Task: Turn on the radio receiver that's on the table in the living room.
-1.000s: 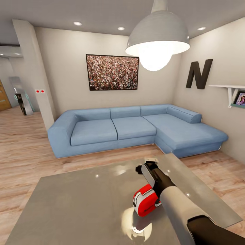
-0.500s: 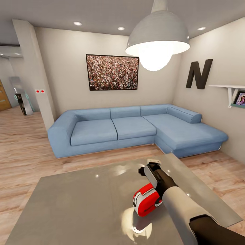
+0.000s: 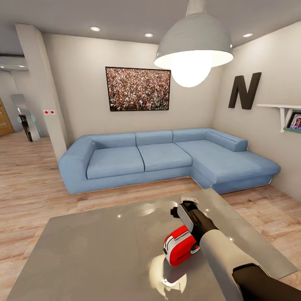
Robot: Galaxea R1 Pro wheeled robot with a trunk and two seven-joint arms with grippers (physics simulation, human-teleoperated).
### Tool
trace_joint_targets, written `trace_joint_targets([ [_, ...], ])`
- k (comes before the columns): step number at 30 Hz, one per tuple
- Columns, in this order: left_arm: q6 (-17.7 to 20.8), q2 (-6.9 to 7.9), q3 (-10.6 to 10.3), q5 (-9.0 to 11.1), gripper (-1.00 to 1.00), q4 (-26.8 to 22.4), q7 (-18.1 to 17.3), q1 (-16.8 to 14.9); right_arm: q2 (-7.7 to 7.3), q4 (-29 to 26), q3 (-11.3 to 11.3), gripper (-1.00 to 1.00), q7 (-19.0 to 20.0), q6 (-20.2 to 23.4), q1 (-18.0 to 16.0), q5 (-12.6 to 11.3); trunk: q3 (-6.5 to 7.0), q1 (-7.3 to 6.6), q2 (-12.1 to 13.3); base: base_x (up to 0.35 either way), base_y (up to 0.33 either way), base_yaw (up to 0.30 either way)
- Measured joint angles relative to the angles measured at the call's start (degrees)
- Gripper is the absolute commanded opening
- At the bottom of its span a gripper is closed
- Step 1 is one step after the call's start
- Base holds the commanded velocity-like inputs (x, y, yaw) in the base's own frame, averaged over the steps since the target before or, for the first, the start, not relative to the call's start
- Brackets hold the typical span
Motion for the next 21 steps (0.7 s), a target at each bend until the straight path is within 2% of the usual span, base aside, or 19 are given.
trace_joint_targets([
  [4, -0.11, -0.06, 0.0, 0.03, 1.0, 0.0, 0.02, 0.0, 0.0, 0.22, 0.0, 1.0, 0.07, -0.01, 0.0, 0.0, 0.0, 0.0, 0.0, 0.0, 0.0, 0.0],
  [21, -0.28, -0.27, 0.0, -0.03, 1.0, 0.0, 0.21, 0.0, 0.01, 0.35, 0.0, 1.0, 0.18, -0.01, 0.0, 0.0, -3.05, 3.73, -6.8, 0.0, 0.0, 0.0],
])
